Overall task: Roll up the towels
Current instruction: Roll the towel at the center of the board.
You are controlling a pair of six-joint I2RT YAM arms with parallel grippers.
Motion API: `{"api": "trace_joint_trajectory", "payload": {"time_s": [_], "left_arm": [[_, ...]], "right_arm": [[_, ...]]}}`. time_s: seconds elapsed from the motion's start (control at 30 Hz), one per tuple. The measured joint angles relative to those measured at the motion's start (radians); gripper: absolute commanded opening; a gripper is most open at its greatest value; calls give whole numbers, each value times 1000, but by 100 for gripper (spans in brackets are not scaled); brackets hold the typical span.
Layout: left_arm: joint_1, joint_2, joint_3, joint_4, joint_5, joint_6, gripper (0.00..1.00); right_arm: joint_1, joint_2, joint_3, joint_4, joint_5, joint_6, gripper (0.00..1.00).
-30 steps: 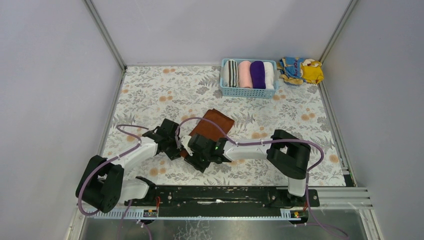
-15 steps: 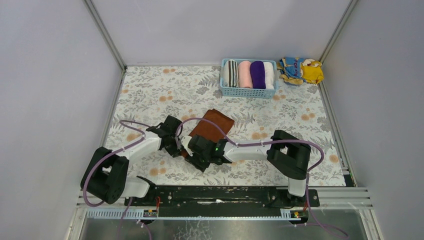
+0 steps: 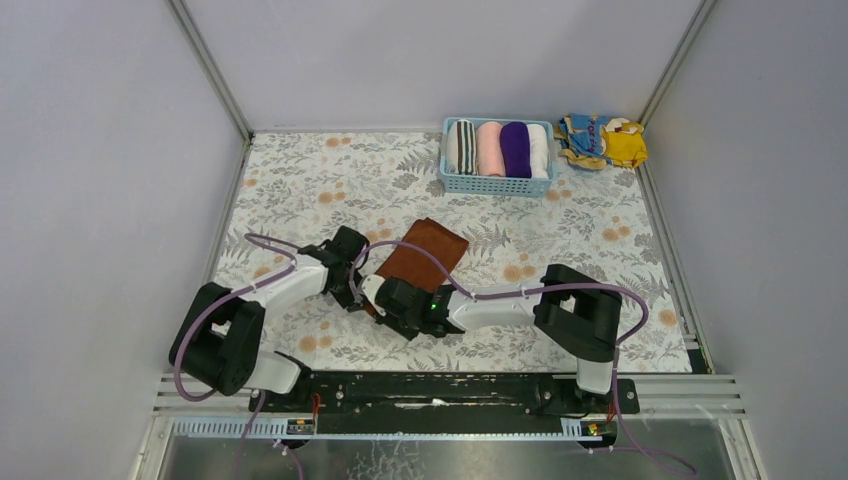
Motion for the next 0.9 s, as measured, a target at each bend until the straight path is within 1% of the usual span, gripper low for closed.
{"api": "trace_joint_trajectory", "payload": {"time_s": [0.13, 0.2, 0.3, 0.43, 0.5, 0.53, 0.67, 0.77, 0.9], "left_arm": [[-3, 10, 14, -12, -10, 14, 23], [-3, 13, 21, -19, -16, 21, 24], [-3, 22, 37, -39, -30, 37, 26], [-3, 14, 47, -61, -47, 50, 39], [-3, -10, 47, -67, -61, 55, 47], [-2, -32, 47, -67, -67, 56, 50], [9, -130, 51, -67, -75, 60, 54], [25, -185, 51, -68, -73, 60, 55], [31, -237, 39, -69, -48, 58, 57]], "right_arm": [[0, -5, -7, 11, 8, 3, 1], [-4, -7, -11, 20, -6, 6, 0], [-23, -9, -19, 47, -73, 26, 0], [-84, -29, -70, 120, -215, 75, 0], [-126, -45, -114, 167, -309, 113, 0], [-146, -52, -135, 187, -354, 132, 0], [-220, -64, -207, 270, -515, 219, 1], [-270, -64, -255, 341, -615, 302, 1], [-328, -63, -318, 450, -716, 423, 1]]}}
